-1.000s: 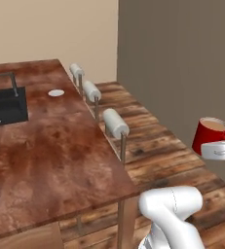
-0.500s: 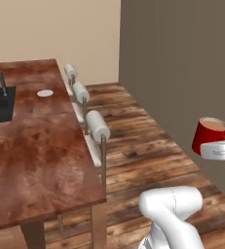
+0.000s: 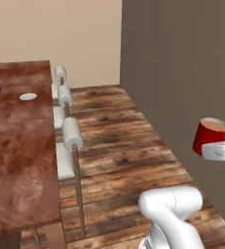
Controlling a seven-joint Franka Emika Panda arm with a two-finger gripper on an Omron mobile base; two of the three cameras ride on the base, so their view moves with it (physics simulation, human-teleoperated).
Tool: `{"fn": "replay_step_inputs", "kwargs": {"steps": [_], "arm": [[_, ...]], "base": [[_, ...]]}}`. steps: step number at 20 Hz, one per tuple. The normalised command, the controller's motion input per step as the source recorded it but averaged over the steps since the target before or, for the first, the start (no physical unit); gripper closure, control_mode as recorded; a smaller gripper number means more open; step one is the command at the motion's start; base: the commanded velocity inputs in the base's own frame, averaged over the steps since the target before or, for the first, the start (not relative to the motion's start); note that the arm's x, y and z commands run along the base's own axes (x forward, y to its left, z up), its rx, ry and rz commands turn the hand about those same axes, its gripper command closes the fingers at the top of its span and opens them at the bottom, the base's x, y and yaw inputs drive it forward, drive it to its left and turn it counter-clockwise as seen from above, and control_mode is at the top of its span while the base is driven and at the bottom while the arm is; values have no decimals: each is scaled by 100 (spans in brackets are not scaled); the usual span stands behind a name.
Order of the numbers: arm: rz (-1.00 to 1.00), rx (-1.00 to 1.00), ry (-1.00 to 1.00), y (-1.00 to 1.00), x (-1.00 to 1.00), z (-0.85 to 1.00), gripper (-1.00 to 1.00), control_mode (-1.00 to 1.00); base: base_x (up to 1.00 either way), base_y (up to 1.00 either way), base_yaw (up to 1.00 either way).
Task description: Pick the cup of tea, navigate to the dining table, and place it on the saucer.
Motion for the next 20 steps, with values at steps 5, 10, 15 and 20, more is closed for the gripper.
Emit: {"fn": "replay_step_inputs", "kwargs": {"steps": [5,10,15,20], "arm": [[0,0,0,0,0,0,100,100],[0,0,0,0,0,0,100,100],[0,0,0,0,0,0,100,100],[0,0,0,0,0,0,100,100]], "base": [[74,-53,29],[82,-50,33],[80,-52,36],[73,-54,36]]}}
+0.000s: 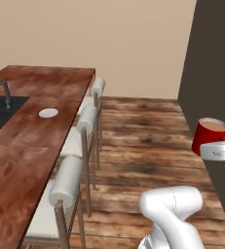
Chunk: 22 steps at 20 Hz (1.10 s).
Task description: Pick the cup of tea, navigate to the dining table, and place it on the saucer.
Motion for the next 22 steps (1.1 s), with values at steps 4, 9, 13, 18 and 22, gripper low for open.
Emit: {"fn": "replay_step_inputs", "kwargs": {"steps": [4,9,13,18,22], "arm": [[0,0,0,0,0,0,100,100],[0,0,0,0,0,0,100,100],[0,0,0,0,0,0,100,100],[0,0,0,0,0,0,100,100],[0,0,0,0,0,0,100,100]], "base": [[65,-54,37],[65,-54,38],[64,-53,39],[57,-51,39],[54,-47,41]]}}
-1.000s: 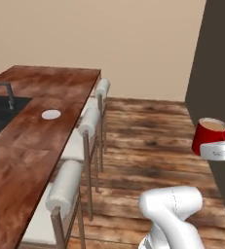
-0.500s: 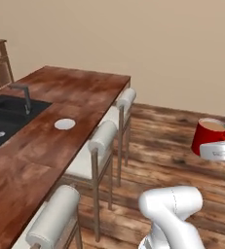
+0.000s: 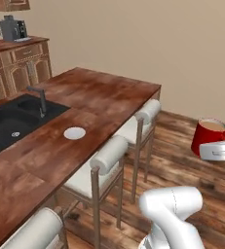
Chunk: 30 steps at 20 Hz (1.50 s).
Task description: Pick the cup of tea, navigate to the dining table, and place it on the saucer.
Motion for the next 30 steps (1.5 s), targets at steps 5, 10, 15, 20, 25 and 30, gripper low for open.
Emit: {"fn": "replay_step_inputs", "kwargs": {"steps": [5,10,15,20,25,30], "arm": [[0,0,0,0,0,0,100,100],[0,0,0,0,0,0,100,100],[0,0,0,0,0,0,100,100],[0,0,0,0,0,0,100,100],[0,0,0,0,0,0,100,100],[0,0,0,0,0,0,100,100]], "base": [[52,-44,42],[51,-35,45],[49,-28,47],[53,-28,49],[59,-30,50],[69,-35,47]]}}
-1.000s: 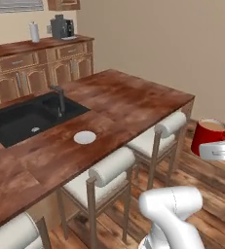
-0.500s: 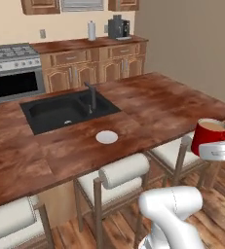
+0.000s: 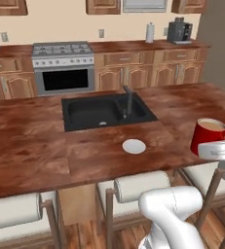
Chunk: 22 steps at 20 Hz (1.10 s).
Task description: Pick the cup of tea, navigate to the dining table, and place it on the saucer.
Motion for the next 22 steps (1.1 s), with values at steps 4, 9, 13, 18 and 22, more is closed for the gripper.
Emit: {"fn": "replay_step_inputs", "kwargs": {"steps": [4,9,13,18,22], "arm": [[0,0,0,0,0,0,100,100],[7,1,0,-10,16,-1,100,-100],[34,6,0,-49,82,-14,100,-100],[36,2,0,-42,77,-22,100,-100],[22,0,0,-5,80,-17,100,-100]], "base": [[74,-42,45],[63,-38,33],[0,0,0],[0,0,0],[0,0,0]]}}
